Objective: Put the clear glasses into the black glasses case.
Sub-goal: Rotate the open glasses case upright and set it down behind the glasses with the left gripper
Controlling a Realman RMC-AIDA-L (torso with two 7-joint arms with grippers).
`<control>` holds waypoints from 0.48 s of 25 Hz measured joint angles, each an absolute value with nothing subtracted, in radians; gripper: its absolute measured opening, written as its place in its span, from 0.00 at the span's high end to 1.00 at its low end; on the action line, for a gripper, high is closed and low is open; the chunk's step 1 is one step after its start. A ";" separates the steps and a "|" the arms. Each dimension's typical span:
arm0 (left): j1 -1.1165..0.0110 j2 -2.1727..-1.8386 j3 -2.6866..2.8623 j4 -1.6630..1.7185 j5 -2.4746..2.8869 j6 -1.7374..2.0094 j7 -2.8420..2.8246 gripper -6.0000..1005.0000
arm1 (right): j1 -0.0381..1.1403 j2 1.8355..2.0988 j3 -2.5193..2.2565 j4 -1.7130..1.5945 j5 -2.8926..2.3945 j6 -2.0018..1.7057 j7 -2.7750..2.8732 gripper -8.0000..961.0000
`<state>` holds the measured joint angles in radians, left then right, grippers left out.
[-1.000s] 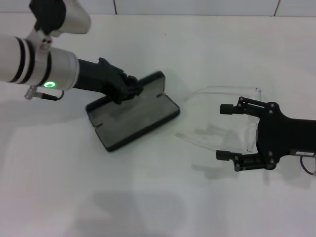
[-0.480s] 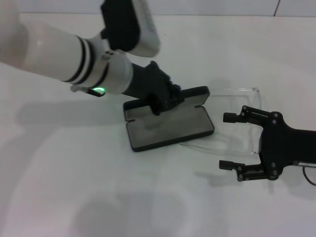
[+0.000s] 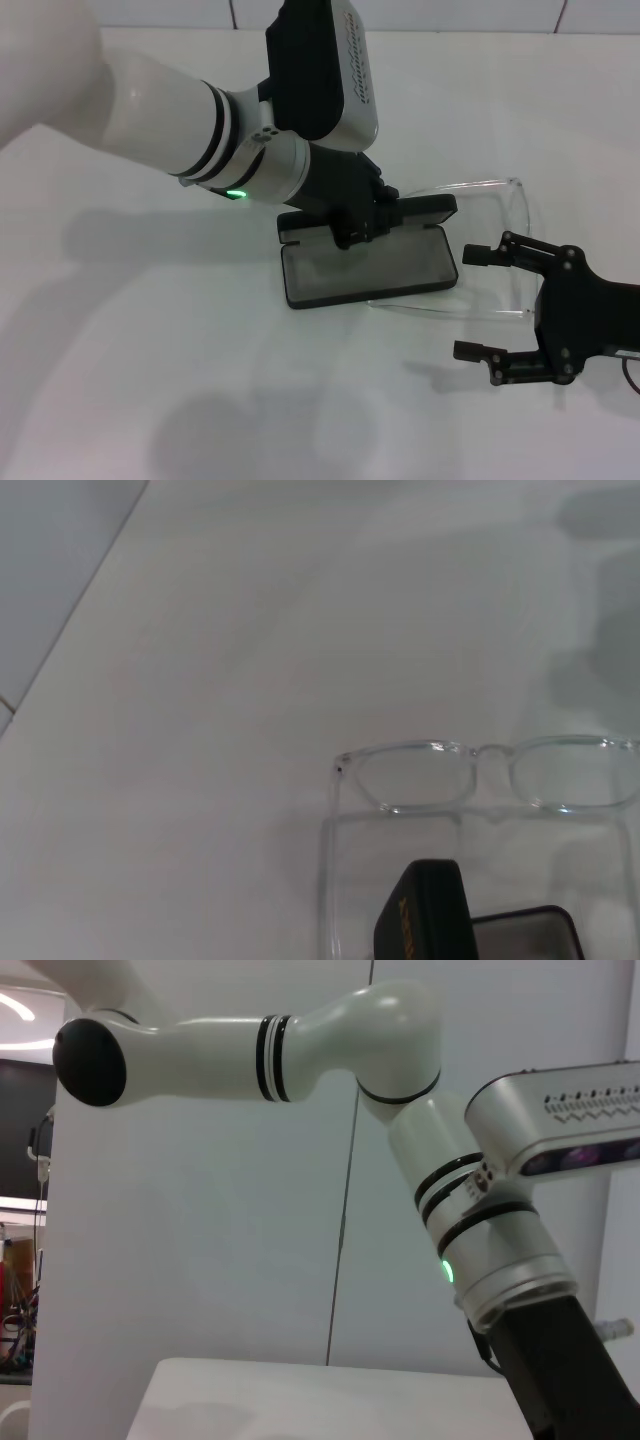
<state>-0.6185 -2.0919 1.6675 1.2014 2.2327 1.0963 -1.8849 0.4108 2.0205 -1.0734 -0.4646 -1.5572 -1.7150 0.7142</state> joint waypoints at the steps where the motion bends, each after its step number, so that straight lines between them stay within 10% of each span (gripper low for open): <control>1: -0.612 -2.092 1.669 1.210 2.235 1.097 -1.887 0.69 | 0.408 2.020 -1.073 -0.465 -1.557 -1.717 0.714 0.09; 12: -0.454 -2.092 1.659 1.393 2.110 1.099 -1.835 0.54 | 0.405 2.019 -1.066 -0.476 -1.554 -1.719 0.724 0.09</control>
<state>-0.4545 -2.0922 1.6585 1.3926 2.1098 1.0986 -1.8350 0.4048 2.0193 -1.0656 -0.4757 -1.5541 -1.7193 0.7241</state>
